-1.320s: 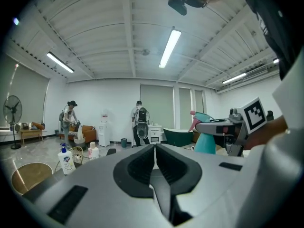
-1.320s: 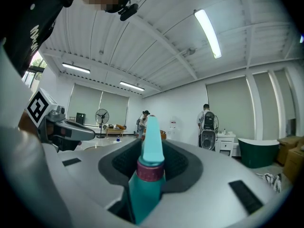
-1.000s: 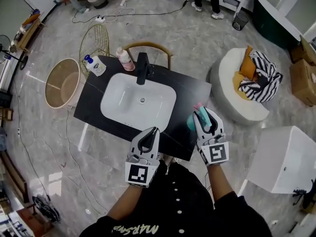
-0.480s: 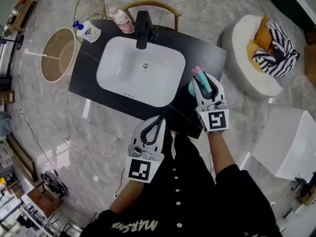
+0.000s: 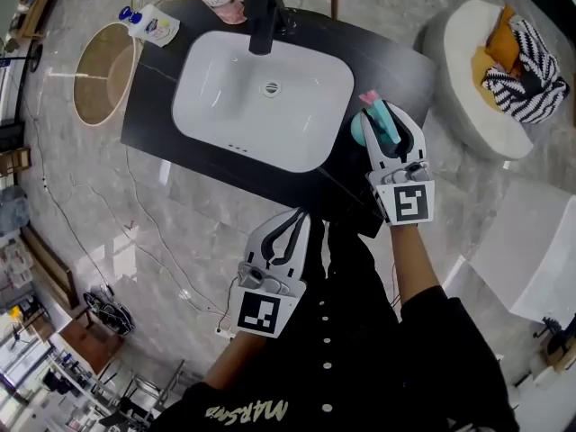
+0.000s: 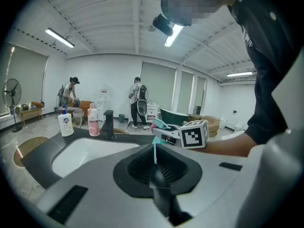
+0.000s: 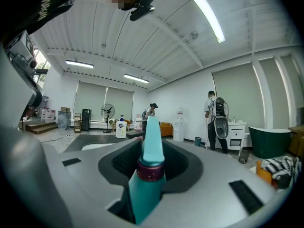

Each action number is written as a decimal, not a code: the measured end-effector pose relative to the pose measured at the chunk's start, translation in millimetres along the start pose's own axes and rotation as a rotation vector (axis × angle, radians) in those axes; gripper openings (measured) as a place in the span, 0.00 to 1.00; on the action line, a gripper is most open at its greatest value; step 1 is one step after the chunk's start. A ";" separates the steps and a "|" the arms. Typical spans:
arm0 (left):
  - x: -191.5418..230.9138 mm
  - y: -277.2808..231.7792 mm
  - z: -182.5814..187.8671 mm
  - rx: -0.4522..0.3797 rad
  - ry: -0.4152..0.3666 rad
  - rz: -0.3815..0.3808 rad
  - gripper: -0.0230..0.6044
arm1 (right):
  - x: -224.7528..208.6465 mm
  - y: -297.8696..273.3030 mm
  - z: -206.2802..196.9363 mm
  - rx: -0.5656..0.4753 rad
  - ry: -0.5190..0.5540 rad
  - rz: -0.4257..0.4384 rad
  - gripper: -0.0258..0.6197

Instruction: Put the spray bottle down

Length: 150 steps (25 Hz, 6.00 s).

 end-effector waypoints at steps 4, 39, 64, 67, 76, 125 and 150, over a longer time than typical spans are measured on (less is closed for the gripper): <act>-7.3 -1.6 -6.3 0.012 0.016 -0.004 0.07 | 0.7 0.6 -4.5 -0.021 -0.024 0.008 0.22; 54.5 -11.1 99.2 -0.228 -0.208 0.085 0.07 | 38.4 59.7 117.3 0.009 0.046 0.027 0.07; 58.8 -8.5 154.1 -0.358 -0.221 0.064 0.07 | 18.1 134.6 188.7 -0.106 0.028 -0.172 0.03; 59.4 -6.8 152.2 -0.359 -0.222 0.071 0.07 | 16.8 135.2 190.4 -0.117 0.008 -0.167 0.03; 53.2 -4.0 154.0 -0.363 -0.237 0.062 0.07 | 20.0 130.8 197.7 -0.142 0.011 -0.163 0.03; 44.9 -1.1 156.9 -0.356 -0.239 0.091 0.07 | 23.3 123.4 200.2 -0.138 0.034 -0.092 0.03; 44.4 0.5 156.4 -0.353 -0.237 0.100 0.07 | 23.9 120.8 200.5 -0.150 0.037 -0.082 0.03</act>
Point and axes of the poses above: the fingertips, and each gripper's own axes: y backward along the fingers, x to its left, z out of its top, the point moved 2 cm from there along y, backward along the fingers, and after that the axes turned 13 degrees about -y, right-handed, at the moved point
